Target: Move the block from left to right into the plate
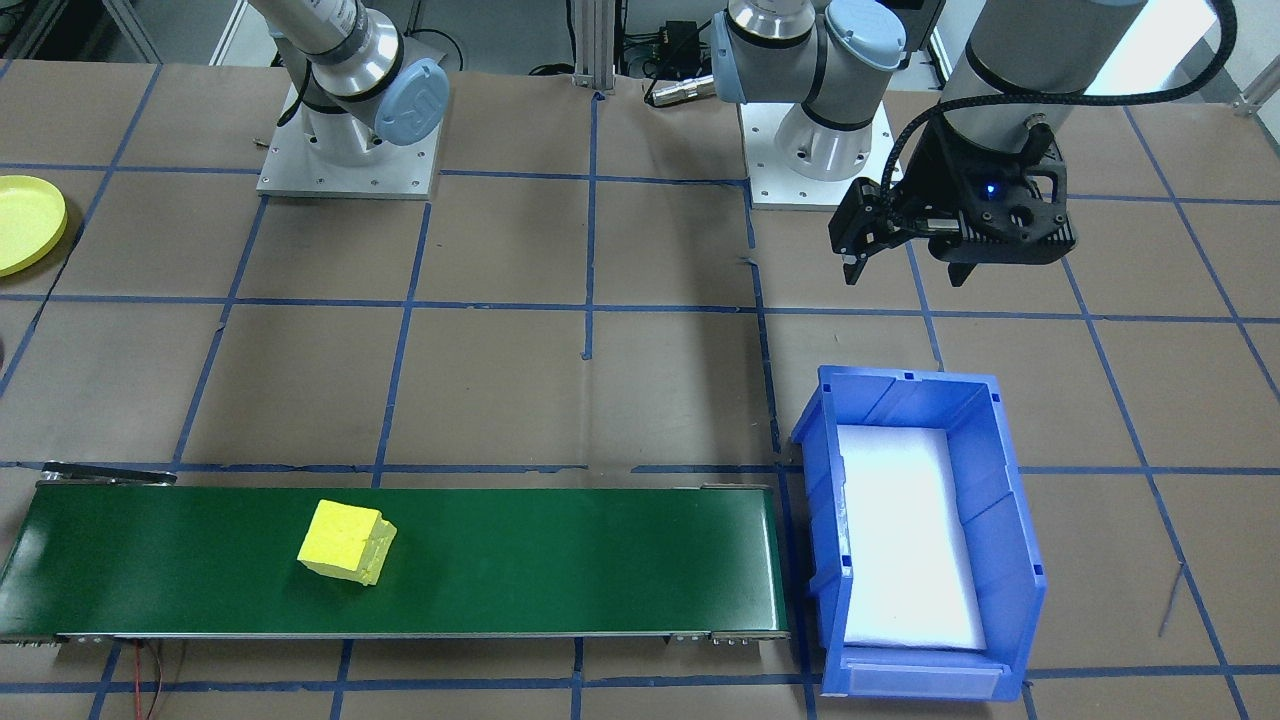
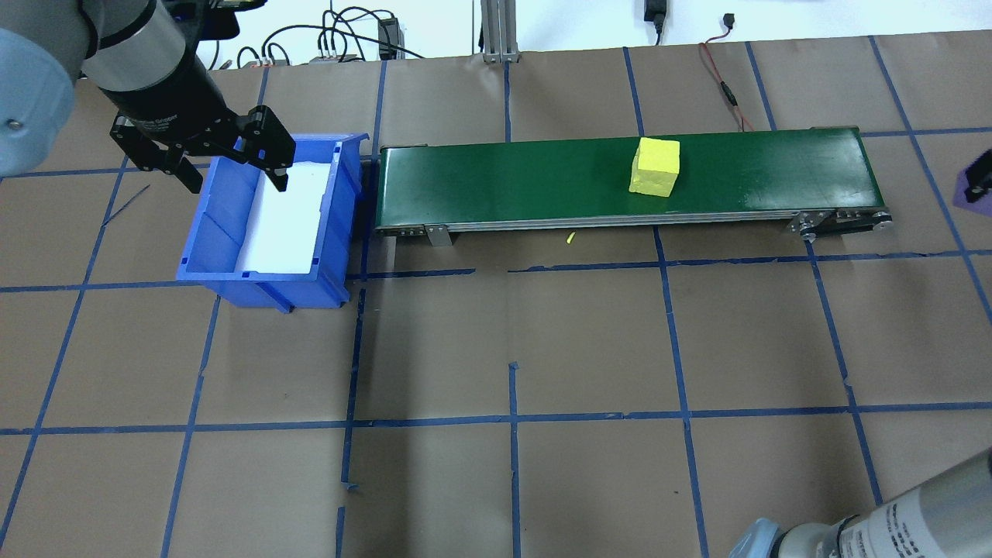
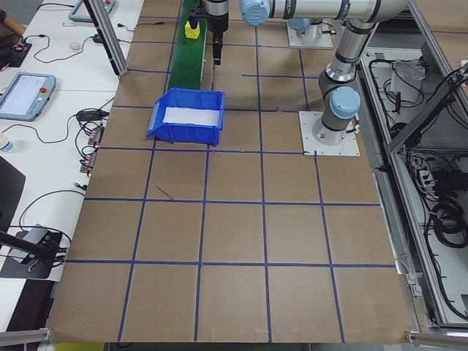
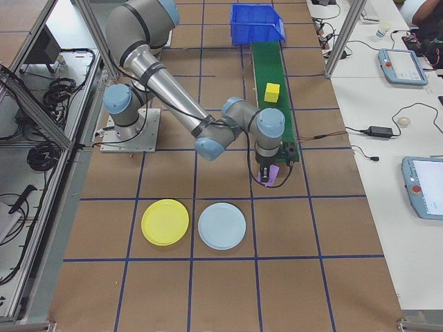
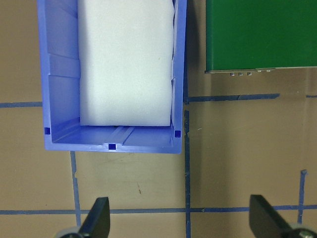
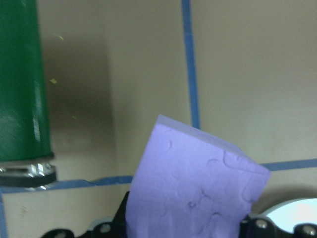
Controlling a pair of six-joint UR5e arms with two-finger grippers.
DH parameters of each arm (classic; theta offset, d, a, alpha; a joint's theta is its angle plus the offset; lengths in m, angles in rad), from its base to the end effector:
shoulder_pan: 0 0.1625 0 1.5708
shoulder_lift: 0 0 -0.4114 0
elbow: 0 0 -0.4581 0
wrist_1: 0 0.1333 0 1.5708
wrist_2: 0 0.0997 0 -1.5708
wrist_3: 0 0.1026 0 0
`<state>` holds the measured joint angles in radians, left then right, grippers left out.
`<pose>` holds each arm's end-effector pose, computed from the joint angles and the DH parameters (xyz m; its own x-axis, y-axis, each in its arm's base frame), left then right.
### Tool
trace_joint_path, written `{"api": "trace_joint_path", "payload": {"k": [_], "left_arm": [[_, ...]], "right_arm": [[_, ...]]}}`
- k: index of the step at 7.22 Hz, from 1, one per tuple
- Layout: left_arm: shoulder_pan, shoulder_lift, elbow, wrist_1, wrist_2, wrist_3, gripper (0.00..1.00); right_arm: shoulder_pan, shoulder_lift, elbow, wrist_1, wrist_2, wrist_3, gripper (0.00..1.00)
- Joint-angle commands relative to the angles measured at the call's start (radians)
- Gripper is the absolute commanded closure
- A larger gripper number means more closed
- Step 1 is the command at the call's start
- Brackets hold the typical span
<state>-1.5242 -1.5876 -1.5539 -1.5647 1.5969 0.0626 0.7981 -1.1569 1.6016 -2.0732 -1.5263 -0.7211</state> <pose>-0.1041 -0.5708 0.4719 -0.9995 0.0159 -0.0264 0.0160 0.9999 -0.0045 -0.3791 -0.5863 0.2455 -0.9987 0.0505 0.0047 0.0500 0.9961 -0.0726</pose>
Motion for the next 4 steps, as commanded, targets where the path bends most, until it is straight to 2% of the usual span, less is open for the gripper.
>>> {"api": "trace_joint_path", "payload": {"k": [1,3,4], "left_arm": [[-0.002,0.000,-0.002,0.000,0.000,-0.004,0.00],[-0.004,0.000,-0.003,0.000,0.000,-0.004,0.00],[-0.005,0.000,-0.003,0.000,-0.002,-0.016,0.00]], "right_arm": [[-0.223,0.008,0.047,0.033,0.002,-0.304,0.81],[-0.345,0.008,0.148,0.001,0.003,-0.491,0.79],[-0.352,0.028,0.164,-0.084,0.002,-0.597,0.74]]}}
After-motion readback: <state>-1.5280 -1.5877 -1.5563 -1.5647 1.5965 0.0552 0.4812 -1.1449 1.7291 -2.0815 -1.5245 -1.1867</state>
